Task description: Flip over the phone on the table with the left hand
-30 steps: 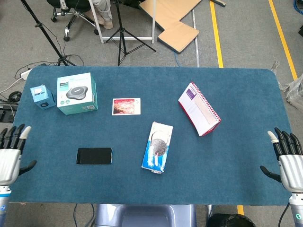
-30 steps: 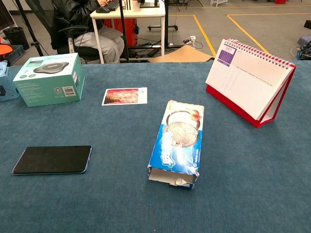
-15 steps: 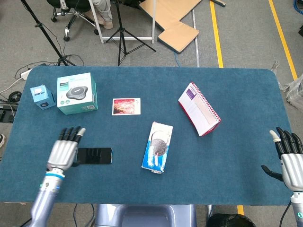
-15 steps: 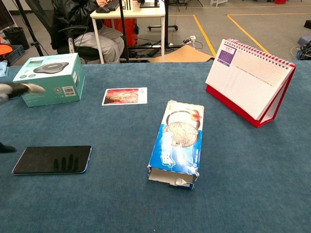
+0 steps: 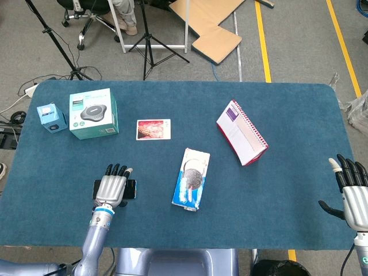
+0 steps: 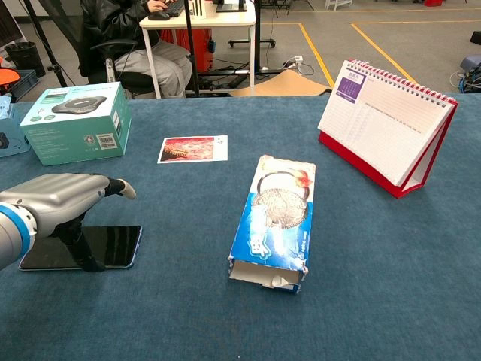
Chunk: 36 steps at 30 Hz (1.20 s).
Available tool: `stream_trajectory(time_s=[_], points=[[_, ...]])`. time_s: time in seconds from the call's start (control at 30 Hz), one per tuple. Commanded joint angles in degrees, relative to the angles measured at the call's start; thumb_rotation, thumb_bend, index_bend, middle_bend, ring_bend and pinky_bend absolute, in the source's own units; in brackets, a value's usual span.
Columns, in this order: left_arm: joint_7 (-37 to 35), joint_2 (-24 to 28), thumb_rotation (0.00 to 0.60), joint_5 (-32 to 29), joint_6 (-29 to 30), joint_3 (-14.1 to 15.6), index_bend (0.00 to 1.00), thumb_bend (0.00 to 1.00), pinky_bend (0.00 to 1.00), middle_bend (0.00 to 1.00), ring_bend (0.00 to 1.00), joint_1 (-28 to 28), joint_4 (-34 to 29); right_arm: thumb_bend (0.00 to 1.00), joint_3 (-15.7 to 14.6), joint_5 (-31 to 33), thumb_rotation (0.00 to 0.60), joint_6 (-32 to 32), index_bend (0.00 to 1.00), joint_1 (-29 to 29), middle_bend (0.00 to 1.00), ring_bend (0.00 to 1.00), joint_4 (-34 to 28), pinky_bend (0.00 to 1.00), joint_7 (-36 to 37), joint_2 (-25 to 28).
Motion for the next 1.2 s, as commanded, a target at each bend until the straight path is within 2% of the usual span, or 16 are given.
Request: stream_trajectory(time_s=[0.03, 0.4, 0.73, 0.87, 1.2], points=[[-0.80, -0.04, 0.600, -0.74, -0.34, -0.18, 0.16, 0.14, 0.00, 0.10, 0.00, -0.66, 0.89, 0.00, 0.00, 0.06, 0.600, -0.08, 0.00, 0.03, 0.00, 0.00, 0.03, 0.00, -0.05, -0.03], [-6.86, 1.35, 0.600, -2.47, -5.45, 1.42, 0.20, 0.14, 0.00, 0.13, 0.00, -2.25, 3.30, 0.00, 0.01, 0.37, 0.600, -0.54, 0.00, 0.22, 0.00, 0.00, 0.03, 0.00, -0.45, -0.18], [-8.02, 0.73, 0.600, -2.90, -5.03, 2.53, 0.22, 0.16, 0.00, 0.15, 0.00, -3.27, 4.71, 0.00, 0.12, 0.73, 0.600, -0.71, 0.00, 0.25, 0.00, 0.00, 0.19, 0.00, -0.11, -0.11], [-8.62, -0.47, 0.600, -2.28, -3.99, 2.90, 0.25, 0.18, 0.00, 0.17, 0.00, -3.58, 5.78, 0.00, 0.13, 0.84, 0.600, -0.79, 0.00, 0.26, 0.00, 0.00, 0.20, 0.00, -0.03, -0.10], [-8.68, -2.76, 0.600, -1.95, -1.77, 3.93, 0.25, 0.19, 0.00, 0.20, 0.00, -3.90, 7.48, 0.00, 0.13, 0.97, 0.600, -0.97, 0.00, 0.32, 0.00, 0.00, 0.22, 0.00, 0.06, -0.07]])
